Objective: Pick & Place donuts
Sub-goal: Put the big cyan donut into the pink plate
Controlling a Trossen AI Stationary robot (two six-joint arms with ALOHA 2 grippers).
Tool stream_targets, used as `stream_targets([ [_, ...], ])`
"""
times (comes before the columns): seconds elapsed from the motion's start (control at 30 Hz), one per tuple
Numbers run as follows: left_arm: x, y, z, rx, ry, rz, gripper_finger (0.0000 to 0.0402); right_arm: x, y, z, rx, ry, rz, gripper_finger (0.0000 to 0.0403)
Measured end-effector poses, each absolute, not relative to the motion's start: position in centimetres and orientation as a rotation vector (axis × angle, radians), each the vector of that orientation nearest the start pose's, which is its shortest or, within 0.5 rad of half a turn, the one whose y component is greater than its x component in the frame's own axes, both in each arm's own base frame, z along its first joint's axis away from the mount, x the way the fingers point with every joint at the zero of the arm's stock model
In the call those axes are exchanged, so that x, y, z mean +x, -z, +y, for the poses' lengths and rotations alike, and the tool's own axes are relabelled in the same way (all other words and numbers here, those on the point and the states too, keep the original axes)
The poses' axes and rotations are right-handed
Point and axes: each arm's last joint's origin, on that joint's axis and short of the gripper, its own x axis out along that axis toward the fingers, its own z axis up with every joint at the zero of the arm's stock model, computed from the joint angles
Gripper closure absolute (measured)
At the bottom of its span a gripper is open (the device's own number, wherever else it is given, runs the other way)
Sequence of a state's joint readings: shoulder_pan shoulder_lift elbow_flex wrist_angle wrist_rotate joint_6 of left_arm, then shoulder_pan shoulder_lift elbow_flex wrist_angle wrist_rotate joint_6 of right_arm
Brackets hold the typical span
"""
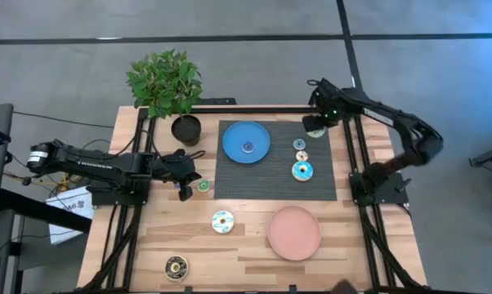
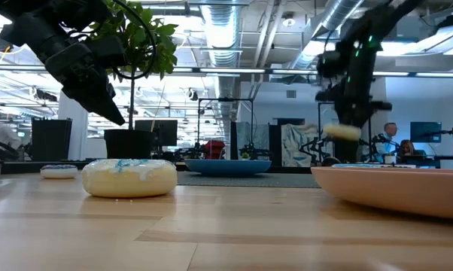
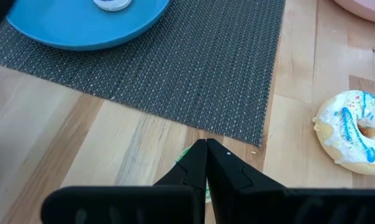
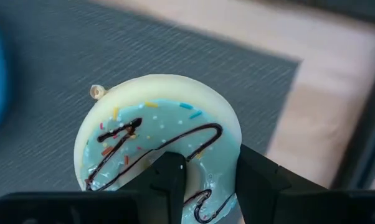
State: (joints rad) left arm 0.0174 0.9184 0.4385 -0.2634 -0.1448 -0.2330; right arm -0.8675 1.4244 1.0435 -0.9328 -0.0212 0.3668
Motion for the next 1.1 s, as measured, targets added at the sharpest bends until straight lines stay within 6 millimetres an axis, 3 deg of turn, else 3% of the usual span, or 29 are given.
stream_targets([
  [0.23, 17.6, -18.8, 0.7, -0.171, -0.24, 0.721, 0.0401, 19.2, -27.7, -10.8, 0.926, 0.86, 0.946, 0.0294],
  [0.4, 17.6, -18.8, 0.7, -0.172, -0.238, 0.721, 0.0401, 21.6, -28.0, -3.4, 0.971, 0.837, 0.916, 0.0294],
  [0.63, 17.6, -18.8, 0.7, -0.165, -0.233, 0.722, 0.0401, 23.7, -24.7, 7.0, 1.082, 0.877, 1.002, 0.0295],
  [0.8, 17.6, -18.8, 0.7, -0.164, -0.234, 0.722, 0.0401, 24.3, -21.4, 12.8, 1.173, 0.903, 1.046, 0.0295],
  [0.93, 17.6, -18.8, 0.7, -0.145, -0.227, 0.723, 0.0401, 24.8, -19.1, 15.3, 1.222, 0.898, 1.15, 0.0295],
  [1.1, 17.6, -18.8, 0.7, -0.109, -0.213, 0.724, 0.0401, 24.9, -17.4, 16.1, 1.23, 0.971, 1.221, 0.0295],
])
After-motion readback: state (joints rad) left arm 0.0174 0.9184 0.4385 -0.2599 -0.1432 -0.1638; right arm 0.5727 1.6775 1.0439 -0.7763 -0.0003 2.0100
